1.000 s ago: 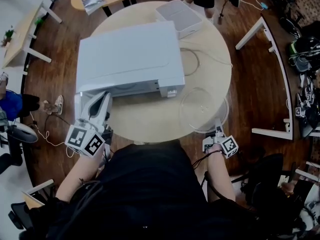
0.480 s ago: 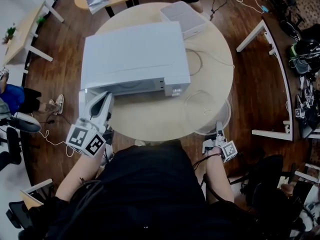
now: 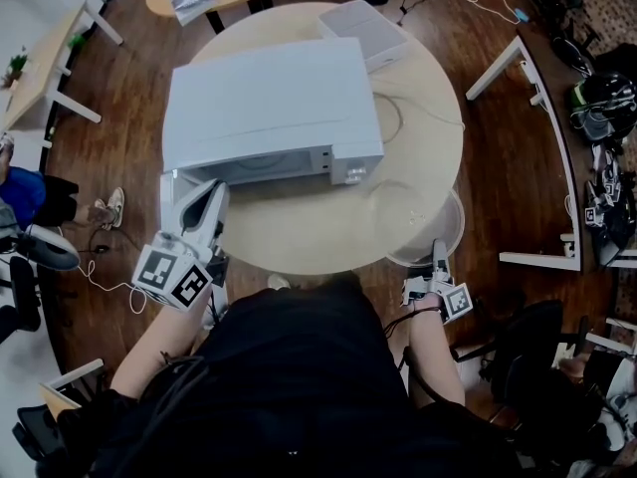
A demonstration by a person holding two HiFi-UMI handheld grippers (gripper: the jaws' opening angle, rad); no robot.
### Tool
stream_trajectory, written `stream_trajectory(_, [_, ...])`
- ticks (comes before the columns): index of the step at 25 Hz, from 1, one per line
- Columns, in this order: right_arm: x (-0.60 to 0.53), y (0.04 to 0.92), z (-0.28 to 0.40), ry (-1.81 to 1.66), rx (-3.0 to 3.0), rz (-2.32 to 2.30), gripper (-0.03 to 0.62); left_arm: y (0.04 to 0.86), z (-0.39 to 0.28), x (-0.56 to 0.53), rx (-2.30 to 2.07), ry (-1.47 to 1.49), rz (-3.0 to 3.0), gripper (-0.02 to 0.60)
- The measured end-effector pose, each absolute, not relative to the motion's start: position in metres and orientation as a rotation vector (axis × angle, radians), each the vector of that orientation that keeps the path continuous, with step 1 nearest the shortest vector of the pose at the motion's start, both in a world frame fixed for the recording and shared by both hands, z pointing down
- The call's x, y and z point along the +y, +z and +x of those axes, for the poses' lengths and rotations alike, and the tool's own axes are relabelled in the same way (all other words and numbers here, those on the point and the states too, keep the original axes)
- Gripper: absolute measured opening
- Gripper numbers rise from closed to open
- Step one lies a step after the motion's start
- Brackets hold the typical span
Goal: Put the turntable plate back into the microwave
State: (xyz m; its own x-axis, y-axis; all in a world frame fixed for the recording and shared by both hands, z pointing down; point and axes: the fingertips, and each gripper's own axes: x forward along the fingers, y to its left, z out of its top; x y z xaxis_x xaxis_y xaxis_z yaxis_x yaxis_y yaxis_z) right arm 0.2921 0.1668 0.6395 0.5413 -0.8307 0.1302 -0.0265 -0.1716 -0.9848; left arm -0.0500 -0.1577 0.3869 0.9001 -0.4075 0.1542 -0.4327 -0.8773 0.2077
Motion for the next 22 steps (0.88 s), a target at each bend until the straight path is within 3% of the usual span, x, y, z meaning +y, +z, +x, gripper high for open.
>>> stream_trajectory(22, [0.163, 0.593, 0.275, -0.704, 0.77, -1.57, 0.032, 0.4, -0.08, -0.176, -0.582, 0.097, 2.794, 0.006])
